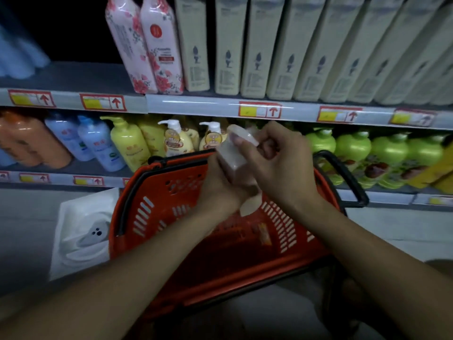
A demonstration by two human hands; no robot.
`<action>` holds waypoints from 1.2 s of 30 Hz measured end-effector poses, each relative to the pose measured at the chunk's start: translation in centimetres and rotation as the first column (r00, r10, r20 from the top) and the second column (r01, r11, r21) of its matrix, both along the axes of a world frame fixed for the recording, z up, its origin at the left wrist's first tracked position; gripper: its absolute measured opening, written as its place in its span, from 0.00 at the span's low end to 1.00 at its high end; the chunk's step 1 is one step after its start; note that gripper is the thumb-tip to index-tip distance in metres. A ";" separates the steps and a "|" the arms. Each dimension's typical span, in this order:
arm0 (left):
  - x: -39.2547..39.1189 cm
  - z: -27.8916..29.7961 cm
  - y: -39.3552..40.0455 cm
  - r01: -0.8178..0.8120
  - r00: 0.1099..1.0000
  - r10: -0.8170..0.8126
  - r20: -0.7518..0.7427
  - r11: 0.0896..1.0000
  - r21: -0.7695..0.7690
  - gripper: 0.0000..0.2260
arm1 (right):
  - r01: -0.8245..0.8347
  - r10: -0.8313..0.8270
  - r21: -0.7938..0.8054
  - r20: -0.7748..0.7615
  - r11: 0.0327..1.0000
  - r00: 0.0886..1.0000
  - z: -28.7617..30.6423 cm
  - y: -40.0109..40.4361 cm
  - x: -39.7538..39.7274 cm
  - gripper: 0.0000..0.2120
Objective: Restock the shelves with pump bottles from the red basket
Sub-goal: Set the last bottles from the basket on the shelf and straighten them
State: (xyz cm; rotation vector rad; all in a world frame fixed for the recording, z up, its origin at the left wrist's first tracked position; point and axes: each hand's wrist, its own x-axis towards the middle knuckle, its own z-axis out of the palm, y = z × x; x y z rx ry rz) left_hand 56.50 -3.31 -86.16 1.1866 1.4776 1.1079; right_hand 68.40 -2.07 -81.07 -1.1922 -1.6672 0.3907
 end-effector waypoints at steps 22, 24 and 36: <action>-0.9 9.2 2.8 0.219 0.931 -0.223 0.289 0.975 0.046 0.21 | -0.509 0.116 -0.508 -0.619 0.695 0.777 0.0 -1.3 2.6 0.26; -0.5 8.5 2.5 0.201 0.954 -0.203 0.221 0.979 0.033 0.23 | -0.469 0.088 -0.500 -0.610 0.728 0.788 -0.2 -1.0 2.6 0.29; 0.4 10.7 -0.2 0.074 0.994 -0.085 0.068 0.985 0.155 0.17 | -0.539 0.154 -0.426 -0.663 0.726 0.732 2.5 -1.7 5.0 0.24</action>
